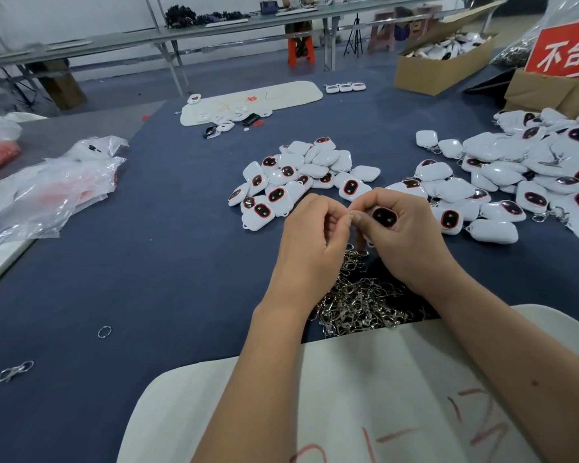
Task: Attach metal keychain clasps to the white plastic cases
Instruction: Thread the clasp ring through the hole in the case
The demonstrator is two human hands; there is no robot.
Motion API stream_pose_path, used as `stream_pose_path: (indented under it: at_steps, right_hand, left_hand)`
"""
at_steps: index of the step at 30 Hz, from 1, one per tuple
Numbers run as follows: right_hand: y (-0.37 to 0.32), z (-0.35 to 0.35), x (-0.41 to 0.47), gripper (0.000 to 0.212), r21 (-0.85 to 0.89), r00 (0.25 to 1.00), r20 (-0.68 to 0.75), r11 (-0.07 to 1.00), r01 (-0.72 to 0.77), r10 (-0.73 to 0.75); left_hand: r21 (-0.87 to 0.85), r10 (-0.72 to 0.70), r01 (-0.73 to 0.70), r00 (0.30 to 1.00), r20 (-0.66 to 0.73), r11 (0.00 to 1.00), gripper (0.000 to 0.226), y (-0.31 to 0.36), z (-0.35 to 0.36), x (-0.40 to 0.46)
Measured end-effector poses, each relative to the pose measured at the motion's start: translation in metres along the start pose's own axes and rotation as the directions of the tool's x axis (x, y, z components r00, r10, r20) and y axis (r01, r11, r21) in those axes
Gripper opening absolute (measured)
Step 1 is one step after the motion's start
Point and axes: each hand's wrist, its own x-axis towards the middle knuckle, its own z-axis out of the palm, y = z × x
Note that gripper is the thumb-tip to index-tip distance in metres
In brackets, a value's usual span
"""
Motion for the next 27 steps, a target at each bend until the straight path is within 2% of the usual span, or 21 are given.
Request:
stream_pose_path:
  at_steps: [3,8,13,16,18,21,27]
  right_hand:
    - [0.001,0.002,0.001,0.015,-0.003,1.000,-0.005,1.000,0.010,-0.010]
    - [0.007,0.002,0.004,0.018,0.047,0.991,0.092,0.993,-0.104,0.100]
    - [0.006,-0.003,0.005,0.015,0.191,0.981,0.122,0.966,-0.172,0.150]
    - [0.006,-0.004,0.005,0.011,0.221,0.981,0.119,0.959,-0.179,0.155]
    - [0.005,-0.004,0.003,0.010,0.165,0.990,0.084,0.978,-0.127,0.114]
    - [0.001,-0.002,0.001,0.014,-0.017,1.000,0.021,1.000,0.000,0.000]
    - [-0.006,0.003,-0.002,0.013,-0.210,0.982,-0.049,0.963,0.167,-0.181]
  left_hand:
    - [-0.021,-0.020,0.020,1.000,-0.009,1.000,0.012,0.001,0.002,-0.001]
    - [0.014,0.018,-0.017,0.999,-0.044,1.000,0.010,-0.002,-0.001,0.001]
    - [0.026,0.044,-0.042,0.998,-0.053,0.999,0.010,-0.001,-0.001,0.001]
    - [0.022,0.048,-0.047,0.998,-0.050,0.999,0.010,-0.002,-0.001,0.002]
    - [0.020,0.046,-0.045,0.998,-0.048,0.999,0.010,-0.003,-0.001,0.002]
    - [0.034,0.041,-0.040,0.998,-0.047,0.999,0.011,-0.005,-0.001,0.002]
    - [0.044,0.055,-0.053,0.997,-0.055,0.998,0.012,-0.007,-0.003,0.001]
